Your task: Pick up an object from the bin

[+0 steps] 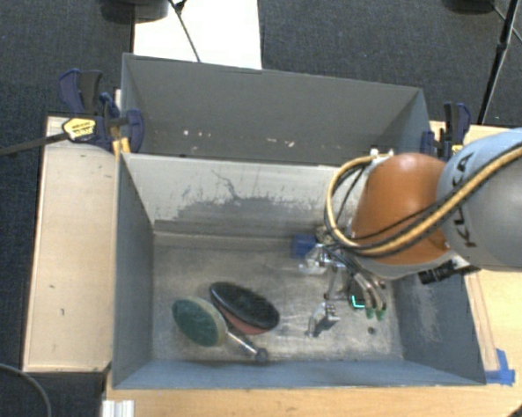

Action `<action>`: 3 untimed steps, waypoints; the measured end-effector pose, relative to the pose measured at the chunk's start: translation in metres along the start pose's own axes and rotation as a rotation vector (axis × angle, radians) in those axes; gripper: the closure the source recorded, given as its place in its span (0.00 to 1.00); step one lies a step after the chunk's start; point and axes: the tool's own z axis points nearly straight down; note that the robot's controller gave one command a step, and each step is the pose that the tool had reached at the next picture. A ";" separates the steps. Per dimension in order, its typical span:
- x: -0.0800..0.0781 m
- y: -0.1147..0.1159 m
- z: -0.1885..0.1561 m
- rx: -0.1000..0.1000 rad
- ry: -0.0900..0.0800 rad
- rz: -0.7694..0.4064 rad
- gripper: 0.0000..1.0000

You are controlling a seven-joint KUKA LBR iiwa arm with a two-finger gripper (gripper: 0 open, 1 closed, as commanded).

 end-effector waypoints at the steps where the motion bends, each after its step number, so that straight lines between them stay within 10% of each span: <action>1: -0.014 0.124 0.050 0.000 -0.012 -0.243 0.00; 2: -0.014 0.121 0.050 0.001 -0.012 -0.235 1.00; 3: -0.021 0.126 -0.166 0.000 -0.017 -0.254 1.00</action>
Offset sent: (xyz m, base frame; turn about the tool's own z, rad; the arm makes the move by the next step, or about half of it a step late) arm 0.0099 0.1219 -0.0523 -0.2293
